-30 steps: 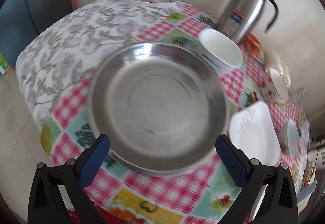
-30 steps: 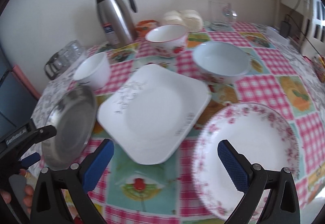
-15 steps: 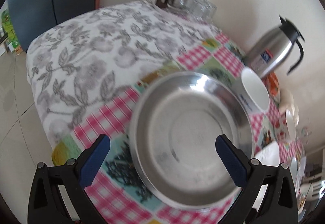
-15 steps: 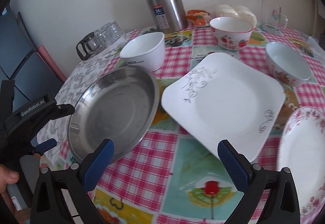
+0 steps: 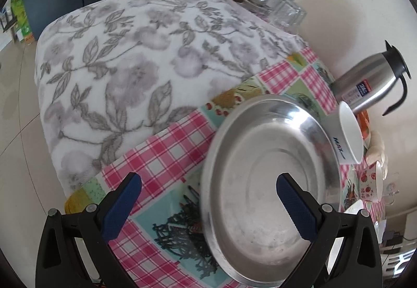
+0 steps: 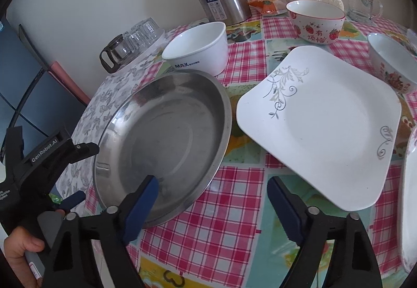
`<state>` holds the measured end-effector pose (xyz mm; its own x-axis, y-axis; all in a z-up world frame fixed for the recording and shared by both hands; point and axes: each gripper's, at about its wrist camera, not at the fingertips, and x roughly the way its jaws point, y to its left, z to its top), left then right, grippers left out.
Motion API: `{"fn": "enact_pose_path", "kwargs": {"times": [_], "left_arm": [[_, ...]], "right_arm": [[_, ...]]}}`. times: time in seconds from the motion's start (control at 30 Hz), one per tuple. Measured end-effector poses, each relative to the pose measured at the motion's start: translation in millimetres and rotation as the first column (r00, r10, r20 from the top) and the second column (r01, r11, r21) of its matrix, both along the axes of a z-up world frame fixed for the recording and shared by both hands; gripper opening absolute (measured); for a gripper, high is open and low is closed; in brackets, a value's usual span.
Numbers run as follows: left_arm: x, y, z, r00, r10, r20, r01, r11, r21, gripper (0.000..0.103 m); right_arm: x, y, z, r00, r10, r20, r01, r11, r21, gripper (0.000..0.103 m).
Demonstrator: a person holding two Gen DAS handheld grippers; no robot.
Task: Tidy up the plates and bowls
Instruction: 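Move the left tool to the rim of the stainless steel tray and close on it, then lift the steel tray with the left tool and carry it beside the floral plate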
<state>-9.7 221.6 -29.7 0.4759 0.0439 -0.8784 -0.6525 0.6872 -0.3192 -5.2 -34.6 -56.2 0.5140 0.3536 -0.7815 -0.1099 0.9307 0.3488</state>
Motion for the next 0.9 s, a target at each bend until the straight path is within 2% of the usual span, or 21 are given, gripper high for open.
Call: {"fn": "enact_pose_path", "kwargs": {"times": [0.1,0.17,0.3,0.37,0.47,0.6,0.67,0.77,0.9], "left_arm": [[1.0,1.8,-3.4,1.000,-0.002,0.000,0.002,1.000,-0.008,0.095],[3.6,2.7,-6.7,1.000,-0.009,-0.007,0.009,1.000,-0.013,0.082],[9.1,6.5,-17.5,1.000,-0.012,-0.021,0.011,0.999,-0.033,0.079],[10.4,7.8,-18.9,1.000,-0.013,-0.017,0.013,0.999,-0.033,0.066],[13.7,8.6,-18.8,1.000,-0.025,-0.005,0.024,0.999,-0.033,0.059],[22.4,8.8,-20.4,0.999,-0.038,0.002,0.038,0.999,-0.022,0.042],[23.8,9.9,-21.5,0.999,-0.036,0.000,0.036,0.999,-0.007,0.029],[27.4,12.1,-23.4,0.999,-0.041,0.014,0.041,0.999,-0.005,0.022],[30.7,10.9,-23.8,0.998,-0.057,0.021,0.057,0.998,0.014,0.021]], "right_arm": [[3.8,1.3,-4.7,1.000,0.005,-0.014,-0.005,1.000,0.010,0.072],[7.1,2.1,-8.2,1.000,0.002,-0.026,-0.001,1.000,0.014,0.062],[13.4,2.5,-14.6,0.999,-0.008,-0.047,0.008,1.000,0.014,0.047],[15.4,1.6,-16.7,0.999,-0.009,-0.050,0.010,1.000,0.017,0.040],[20.2,1.6,-19.2,0.999,-0.001,-0.052,0.003,0.999,0.038,0.031],[26.4,4.2,-21.0,0.999,0.005,-0.045,-0.003,0.999,0.043,0.022],[29.8,7.0,-22.5,0.999,0.010,-0.046,-0.008,0.999,0.047,0.017],[33.8,9.6,-24.4,0.999,0.014,-0.042,-0.012,0.999,0.040,0.017],[38.7,10.5,-27.5,0.999,0.012,-0.041,-0.010,0.999,0.054,0.016]]}}
